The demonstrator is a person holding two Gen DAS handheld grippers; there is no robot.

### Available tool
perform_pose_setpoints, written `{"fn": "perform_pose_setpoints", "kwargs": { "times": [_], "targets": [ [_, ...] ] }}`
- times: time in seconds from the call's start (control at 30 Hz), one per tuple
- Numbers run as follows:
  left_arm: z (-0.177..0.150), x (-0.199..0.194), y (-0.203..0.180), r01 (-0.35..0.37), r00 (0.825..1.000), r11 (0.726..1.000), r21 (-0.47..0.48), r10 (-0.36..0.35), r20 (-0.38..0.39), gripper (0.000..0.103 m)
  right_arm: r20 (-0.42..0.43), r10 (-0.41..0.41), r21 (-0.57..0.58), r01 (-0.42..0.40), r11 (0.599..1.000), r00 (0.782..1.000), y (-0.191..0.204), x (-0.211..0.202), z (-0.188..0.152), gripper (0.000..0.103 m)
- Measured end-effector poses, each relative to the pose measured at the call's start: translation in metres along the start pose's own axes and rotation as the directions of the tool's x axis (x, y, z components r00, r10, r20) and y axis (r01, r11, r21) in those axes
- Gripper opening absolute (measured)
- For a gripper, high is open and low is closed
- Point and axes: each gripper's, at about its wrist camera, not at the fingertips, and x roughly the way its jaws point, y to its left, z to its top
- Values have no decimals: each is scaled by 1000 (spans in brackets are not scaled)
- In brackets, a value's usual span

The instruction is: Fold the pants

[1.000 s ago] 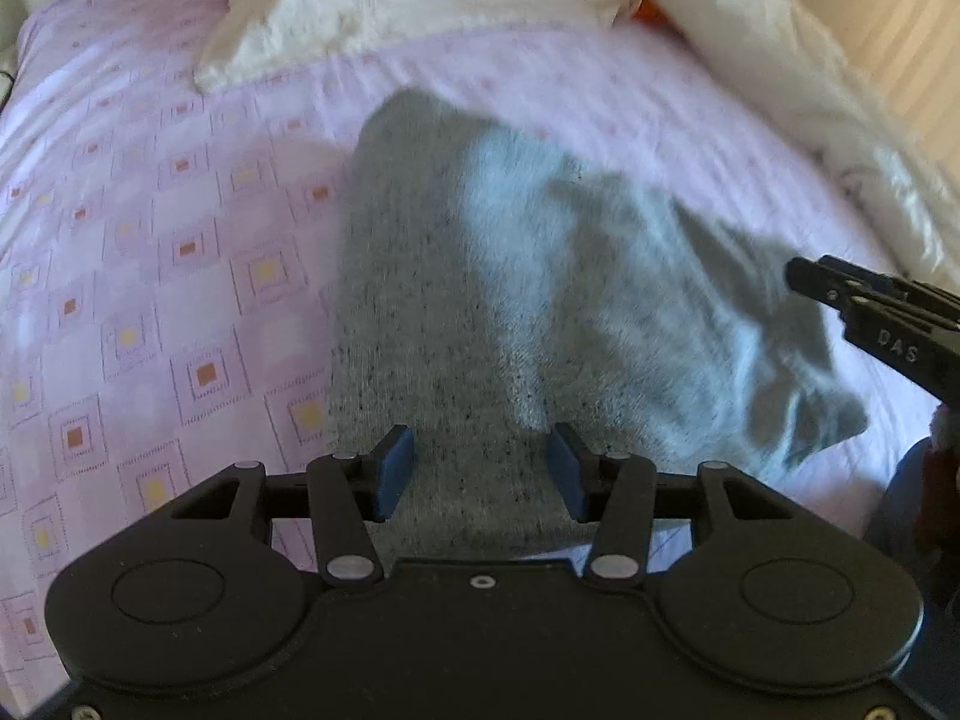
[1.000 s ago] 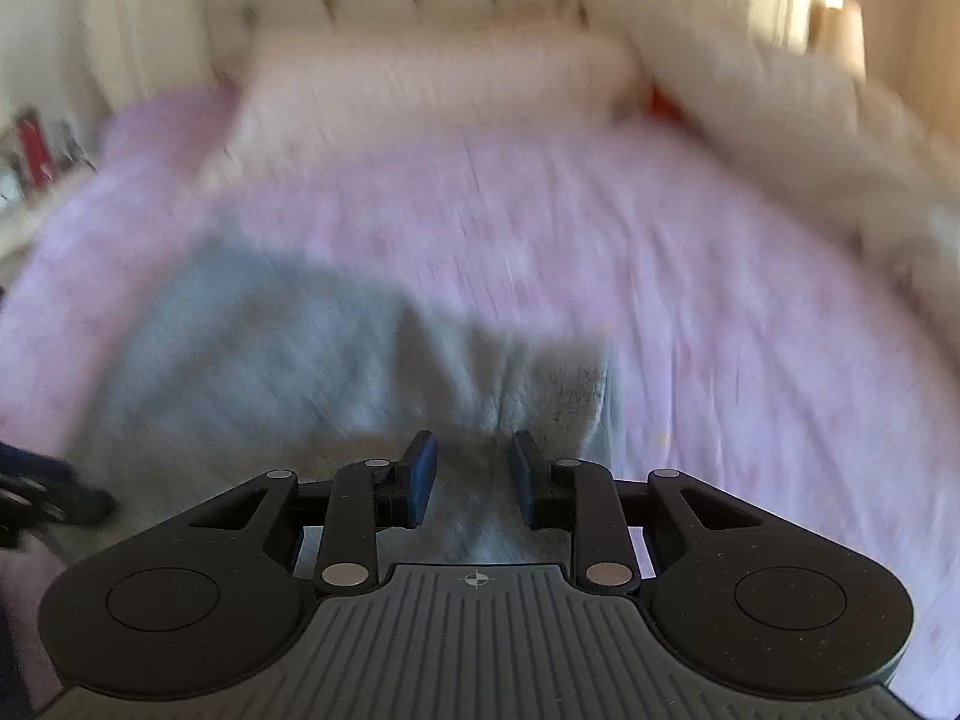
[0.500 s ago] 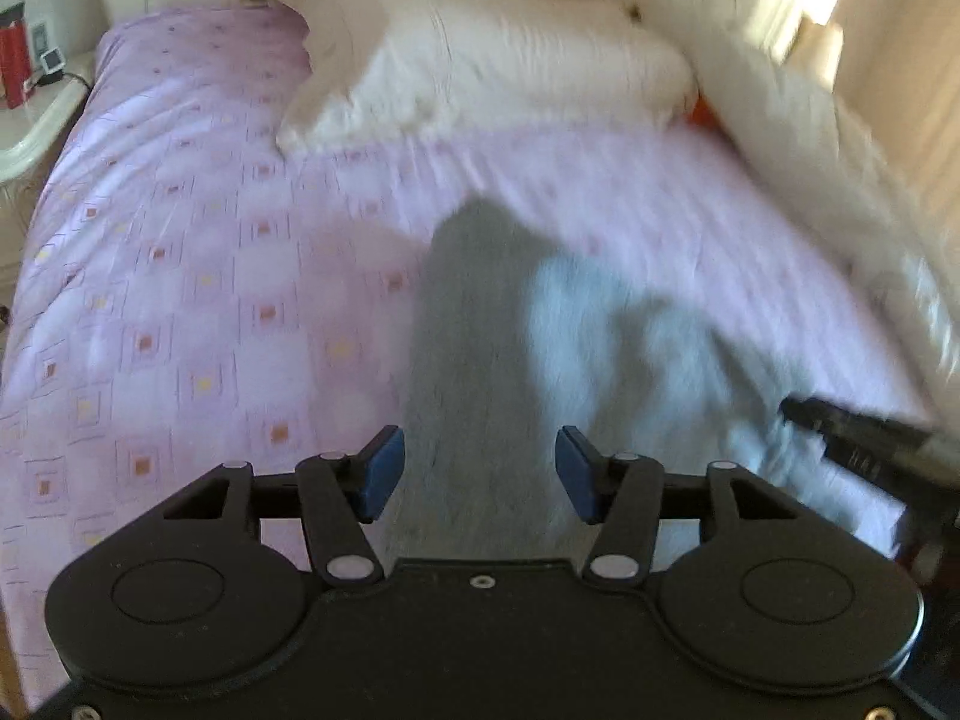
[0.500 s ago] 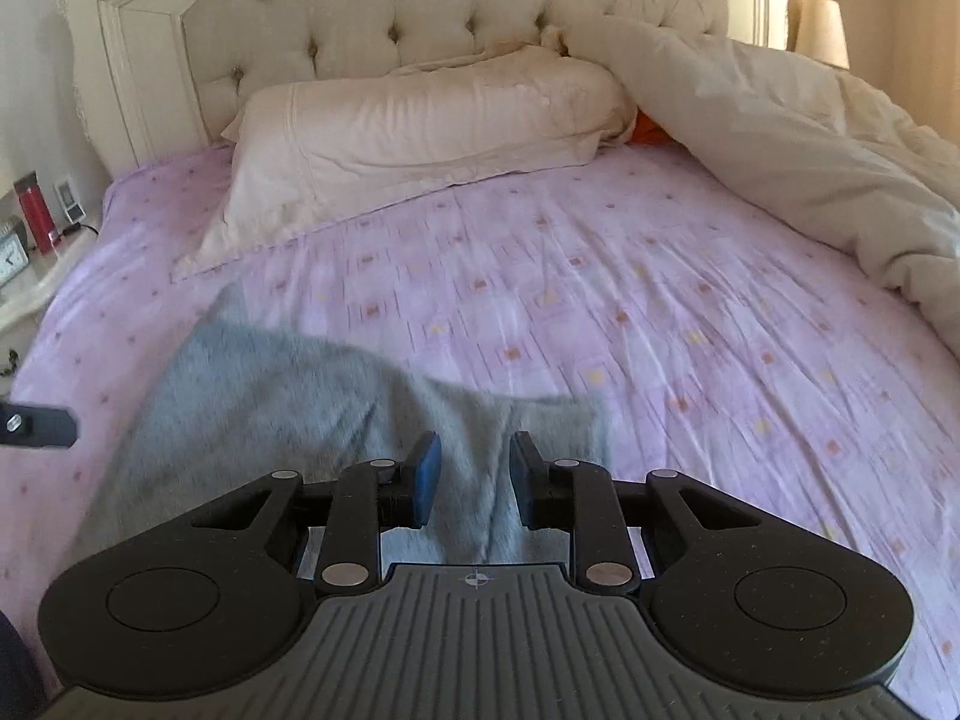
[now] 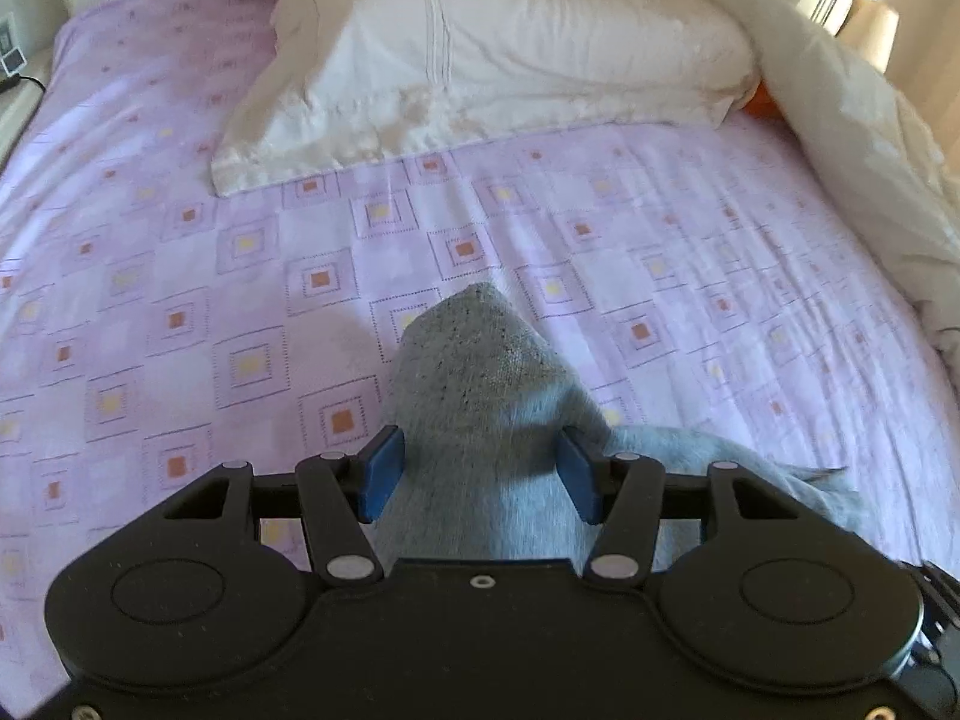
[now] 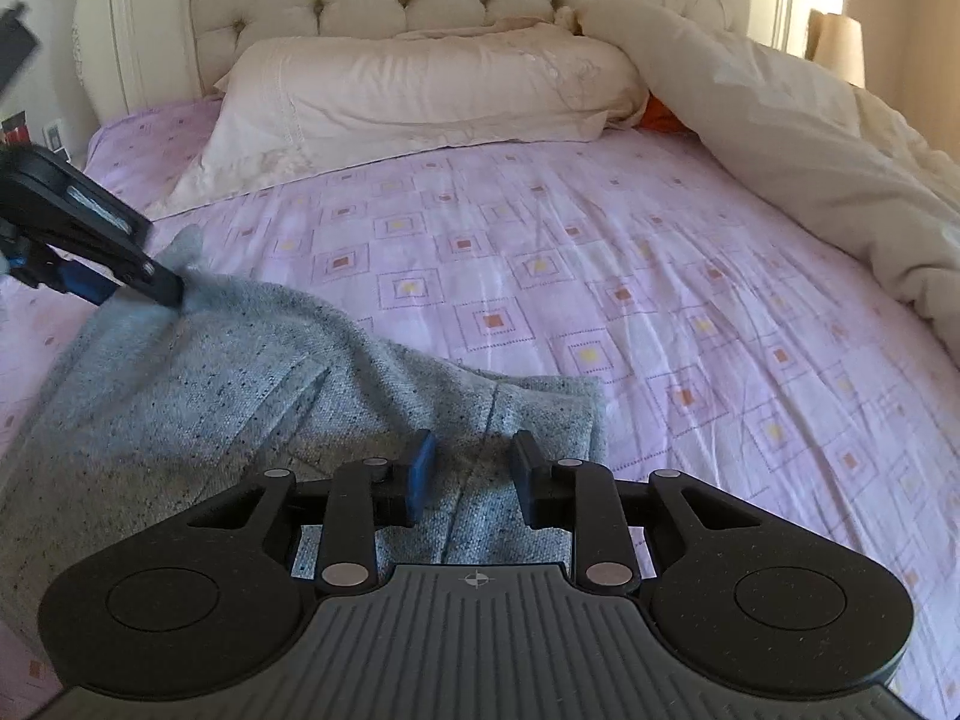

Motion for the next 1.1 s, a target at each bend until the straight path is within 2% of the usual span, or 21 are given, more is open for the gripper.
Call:
{"fn": "perform_pose_setpoints", "kwargs": {
  "times": [0.13,0.2,0.27,0.43,0.53,0.6,0.77,0.83,0.97,1.03,1.1],
  "targets": [
    [4,26,-7,-81,996,995,59,84,-39,62,-5,16,34,-16,999,1000,-6,2,2,27],
    [6,32,-8,-99,994,993,66,102,-40,66,-6,20,48,-20,999,1000,-7,2,3,27],
    [10,34,-7,-114,992,992,63,116,-40,66,-2,29,69,-29,997,1000,-10,0,5,26],
    [17,3,2,-82,997,997,5,82,12,61,46,-3,123,-3,992,999,-19,-14,6,29],
    [8,-22,9,-42,999,999,-2,42,32,62,27,-31,173,26,985,999,-29,-17,3,29],
    [-3,-30,14,-16,1000,1000,5,16,9,62,-12,-40,208,41,977,999,-36,-15,1,30],
    [-44,-32,23,30,996,999,38,-26,-91,63,-59,-42,294,57,954,997,-47,-7,-9,52],
    [-59,-27,25,27,993,998,49,-21,-114,67,-69,-15,359,38,933,998,-54,-6,-11,54],
    [-71,-17,36,14,995,1000,-25,-17,-100,88,-54,82,502,-44,864,995,-72,-12,-15,54],
    [-70,-15,46,46,994,995,-89,-55,-93,90,-59,95,499,-53,865,994,-71,-10,-16,54],
    [-69,-14,49,66,994,992,-107,-76,-84,95,-75,113,523,-58,850,991,-72,-2,-19,54]
  ]
}}
